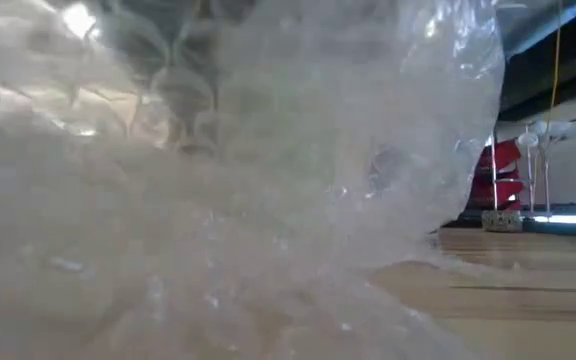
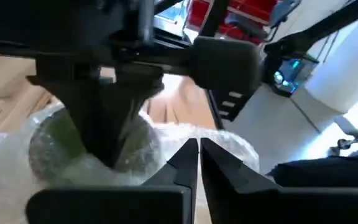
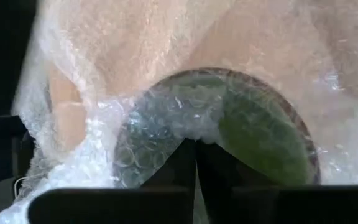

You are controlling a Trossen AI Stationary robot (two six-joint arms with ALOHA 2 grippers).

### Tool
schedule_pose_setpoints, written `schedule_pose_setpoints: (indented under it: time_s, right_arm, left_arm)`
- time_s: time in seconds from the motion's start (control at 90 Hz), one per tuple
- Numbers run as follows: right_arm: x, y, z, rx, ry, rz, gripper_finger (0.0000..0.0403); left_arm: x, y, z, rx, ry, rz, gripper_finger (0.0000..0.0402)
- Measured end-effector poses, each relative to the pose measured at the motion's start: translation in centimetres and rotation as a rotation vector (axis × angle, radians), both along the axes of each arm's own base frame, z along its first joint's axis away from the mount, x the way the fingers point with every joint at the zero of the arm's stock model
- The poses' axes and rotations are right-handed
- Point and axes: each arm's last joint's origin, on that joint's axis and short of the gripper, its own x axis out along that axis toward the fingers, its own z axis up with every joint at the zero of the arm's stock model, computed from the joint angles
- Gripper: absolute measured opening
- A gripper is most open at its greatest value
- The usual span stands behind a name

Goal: Wrap mug
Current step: Wrap the green mug with the bubble wrap

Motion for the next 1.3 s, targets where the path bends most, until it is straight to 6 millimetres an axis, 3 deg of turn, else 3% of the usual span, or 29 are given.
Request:
schedule_pose_setpoints:
  time_s: [0.356,0.678,0.867,1.033,1.3]
  right_arm:
    - [0.3,0.0,-1.8,0.080,0.099,-0.028,0.0000]
    - [0.3,0.0,-1.1,-0.030,0.213,-0.048,0.0000]
    - [0.6,0.0,-2.8,-0.023,0.278,-0.030,0.0000]
    - [0.7,0.0,-2.8,-0.024,0.266,-0.012,0.0000]
    - [1.5,0.5,-0.2,-0.020,0.184,0.031,0.0000]
  left_arm:
    - [-4.0,-1.5,0.0,0.020,0.126,0.157,0.0000]
    - [-5.7,-2.3,-0.6,0.003,0.166,0.212,0.0000]
    - [-7.4,-2.6,-0.8,-0.041,0.223,0.234,0.0000]
    - [-9.5,-2.4,0.0,-0.072,0.257,0.245,0.0000]
    - [-12.6,-1.8,-0.1,-0.091,0.358,0.296,0.0000]
